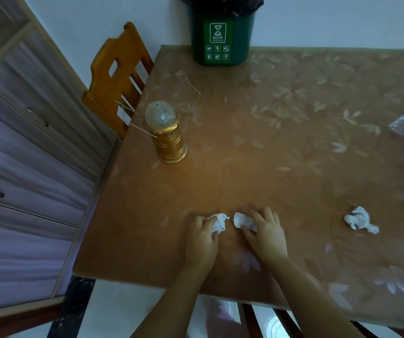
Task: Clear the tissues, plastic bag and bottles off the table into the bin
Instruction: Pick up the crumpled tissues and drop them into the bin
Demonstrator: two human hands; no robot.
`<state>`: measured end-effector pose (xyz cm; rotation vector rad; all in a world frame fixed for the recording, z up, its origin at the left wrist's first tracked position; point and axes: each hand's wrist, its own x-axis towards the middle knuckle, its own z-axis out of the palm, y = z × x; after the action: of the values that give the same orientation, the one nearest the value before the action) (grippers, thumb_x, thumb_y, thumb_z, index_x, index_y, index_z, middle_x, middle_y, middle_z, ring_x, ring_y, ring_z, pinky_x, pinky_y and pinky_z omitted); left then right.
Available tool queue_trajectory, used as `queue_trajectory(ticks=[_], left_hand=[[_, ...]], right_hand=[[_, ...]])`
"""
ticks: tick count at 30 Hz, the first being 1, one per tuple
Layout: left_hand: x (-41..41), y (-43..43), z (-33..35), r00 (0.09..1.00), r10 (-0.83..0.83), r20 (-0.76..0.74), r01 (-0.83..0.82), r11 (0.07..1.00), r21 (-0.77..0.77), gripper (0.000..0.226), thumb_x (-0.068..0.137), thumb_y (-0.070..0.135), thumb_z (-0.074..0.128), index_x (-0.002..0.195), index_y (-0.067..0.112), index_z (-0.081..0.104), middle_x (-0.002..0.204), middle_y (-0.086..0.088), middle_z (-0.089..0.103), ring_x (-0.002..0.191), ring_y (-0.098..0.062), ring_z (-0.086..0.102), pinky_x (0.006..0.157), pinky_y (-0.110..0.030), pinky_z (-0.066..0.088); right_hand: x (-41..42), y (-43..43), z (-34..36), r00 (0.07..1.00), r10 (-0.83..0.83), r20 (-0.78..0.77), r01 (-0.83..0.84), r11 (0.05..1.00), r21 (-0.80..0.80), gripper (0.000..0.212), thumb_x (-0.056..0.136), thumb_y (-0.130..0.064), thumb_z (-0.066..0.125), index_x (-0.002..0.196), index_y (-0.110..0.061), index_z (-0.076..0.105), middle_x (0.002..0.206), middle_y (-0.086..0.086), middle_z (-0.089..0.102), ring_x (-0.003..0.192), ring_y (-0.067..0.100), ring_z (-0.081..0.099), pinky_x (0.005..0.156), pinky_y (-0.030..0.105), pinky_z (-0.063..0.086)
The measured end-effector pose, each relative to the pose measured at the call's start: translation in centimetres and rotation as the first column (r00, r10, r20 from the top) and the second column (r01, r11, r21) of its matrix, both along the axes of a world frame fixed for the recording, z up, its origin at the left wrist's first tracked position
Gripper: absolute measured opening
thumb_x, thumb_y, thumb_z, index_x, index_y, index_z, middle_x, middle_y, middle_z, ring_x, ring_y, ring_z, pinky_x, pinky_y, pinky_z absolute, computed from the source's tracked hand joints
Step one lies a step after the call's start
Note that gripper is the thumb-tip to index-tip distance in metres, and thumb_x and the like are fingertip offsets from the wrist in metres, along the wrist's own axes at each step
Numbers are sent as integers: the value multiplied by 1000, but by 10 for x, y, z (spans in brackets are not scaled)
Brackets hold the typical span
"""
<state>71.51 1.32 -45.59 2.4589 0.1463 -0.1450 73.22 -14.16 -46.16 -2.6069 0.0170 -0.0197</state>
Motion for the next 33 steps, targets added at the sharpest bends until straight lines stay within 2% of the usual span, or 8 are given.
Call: queue_trajectory(ticks=[5, 9, 12, 16, 18, 20, 28, 33], left_hand=[[-5, 2, 1, 999, 35, -17, -36, 995, -90, 17, 81, 3, 58, 93, 12, 66, 93, -5, 56, 86, -22, 57, 74, -29, 44], [-10, 9, 10, 991, 127, -41, -133, 975, -177, 16, 80, 5, 58, 89, 16, 65, 86, 4, 51, 80, -17, 55, 70, -24, 39], [-14, 20, 22, 978, 205, -40, -208, 941, -268, 18, 79, 4, 59, 89, 17, 64, 84, 11, 49, 77, -14, 55, 71, -26, 45], [-18, 43, 51, 954, 298, 24, -270, 892, -364, 22, 79, -1, 61, 94, 15, 64, 90, 5, 55, 77, 1, 53, 69, -7, 40], [-21, 59, 67, 938, 337, 74, -278, 865, -419, 24, 78, -2, 63, 94, 16, 64, 91, 2, 58, 78, 0, 54, 68, -10, 41], [-25, 79, 84, 924, 371, 95, -285, 833, -474, 27, 78, 0, 64, 93, 22, 63, 91, 5, 59, 77, 0, 55, 67, -17, 46], [-55, 201, 145, 865, 458, 208, -281, 782, -556, 34, 81, 8, 66, 91, 40, 59, 93, 15, 61, 84, 4, 55, 65, -13, 47], [-66, 302, 174, 837, 436, 330, -205, 809, -551, 35, 81, 4, 65, 94, 36, 63, 95, 10, 61, 87, 0, 58, 70, -9, 44]], right_hand=[[-10, 4, -4, 1000, 9, -6, -9, 1000, -3, 23, 64, -10, 77, 73, -5, 57, 80, 14, 54, 70, 34, 50, 45, 34, 42], [-17, 7, -2, 999, -29, -36, 31, 998, 50, 14, 73, -9, 69, 79, -3, 58, 88, 15, 51, 82, 32, 47, 52, 33, 37], [-17, 17, 10, 998, -55, -37, 58, 994, 93, 12, 76, -11, 66, 84, -3, 60, 88, 11, 49, 86, 29, 46, 59, 31, 36], [-12, 44, 39, 999, -15, 48, 5, 980, 199, 12, 72, -4, 71, 79, -2, 61, 80, 5, 43, 77, 30, 48, 61, 30, 35], [-8, 62, 56, 996, 2, 90, -24, 969, 248, 13, 72, -3, 71, 81, -4, 63, 78, 3, 43, 72, 27, 48, 57, 21, 32], [-4, 84, 76, 994, 8, 111, -39, 957, 287, 11, 73, -6, 71, 81, -5, 63, 76, 3, 43, 69, 23, 47, 56, 16, 31], [-11, 210, 154, 965, 89, 249, -187, 894, 407, 24, 74, -5, 71, 79, -23, 56, 77, -13, 42, 70, 4, 46, 64, 3, 35], [-23, 300, 186, 944, 95, 316, -232, 873, 430, 31, 73, -5, 71, 75, -31, 54, 83, -10, 47, 76, 2, 49, 65, 2, 35]])
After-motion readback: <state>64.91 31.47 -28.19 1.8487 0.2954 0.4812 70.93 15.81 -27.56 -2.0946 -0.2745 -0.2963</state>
